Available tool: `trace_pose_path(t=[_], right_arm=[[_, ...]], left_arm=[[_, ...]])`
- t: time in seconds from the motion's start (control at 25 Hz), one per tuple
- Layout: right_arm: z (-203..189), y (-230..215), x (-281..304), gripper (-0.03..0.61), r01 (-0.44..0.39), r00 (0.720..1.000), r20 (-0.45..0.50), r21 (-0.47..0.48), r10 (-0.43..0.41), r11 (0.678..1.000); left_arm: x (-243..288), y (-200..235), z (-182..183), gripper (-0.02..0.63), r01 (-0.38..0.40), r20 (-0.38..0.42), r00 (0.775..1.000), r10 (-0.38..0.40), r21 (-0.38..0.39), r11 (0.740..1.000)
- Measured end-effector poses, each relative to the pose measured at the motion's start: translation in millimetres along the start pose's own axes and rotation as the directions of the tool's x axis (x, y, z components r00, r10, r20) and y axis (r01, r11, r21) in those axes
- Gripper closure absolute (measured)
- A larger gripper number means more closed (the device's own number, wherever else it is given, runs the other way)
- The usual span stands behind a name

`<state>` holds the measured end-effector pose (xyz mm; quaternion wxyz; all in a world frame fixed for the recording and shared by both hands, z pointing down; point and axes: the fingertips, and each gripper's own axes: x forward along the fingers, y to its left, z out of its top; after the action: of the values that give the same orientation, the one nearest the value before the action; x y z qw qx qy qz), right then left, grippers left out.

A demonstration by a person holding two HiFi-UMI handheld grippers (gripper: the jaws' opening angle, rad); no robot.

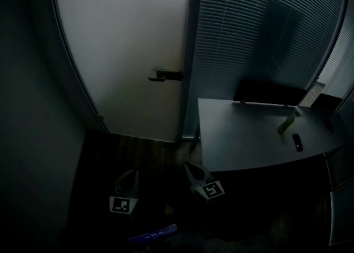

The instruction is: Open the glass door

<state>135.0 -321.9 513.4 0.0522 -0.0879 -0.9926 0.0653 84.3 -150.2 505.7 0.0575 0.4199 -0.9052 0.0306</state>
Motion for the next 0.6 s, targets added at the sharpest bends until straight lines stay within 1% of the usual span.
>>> trace_pose_path(t=[0.28, 0.6], right_arm=[[10.2, -26.5, 43.2, 0.577, -0.021, 1.000, -0.004, -0.008, 0.021, 1.000], [17.3, -65.4, 70.8, 0.577, 0.048, 0.999, 0.010, 0.009, -0.048, 0.999]], left_arm=[[49.9, 21.1, 13.7, 0.611, -0.005, 0.009, 1.000, 0.005, 0.025, 1.000], [106.1, 28.9, 21.7, 0.611, 0.059, 0.008, 0.998, -0.060, 0.048, 0.997]])
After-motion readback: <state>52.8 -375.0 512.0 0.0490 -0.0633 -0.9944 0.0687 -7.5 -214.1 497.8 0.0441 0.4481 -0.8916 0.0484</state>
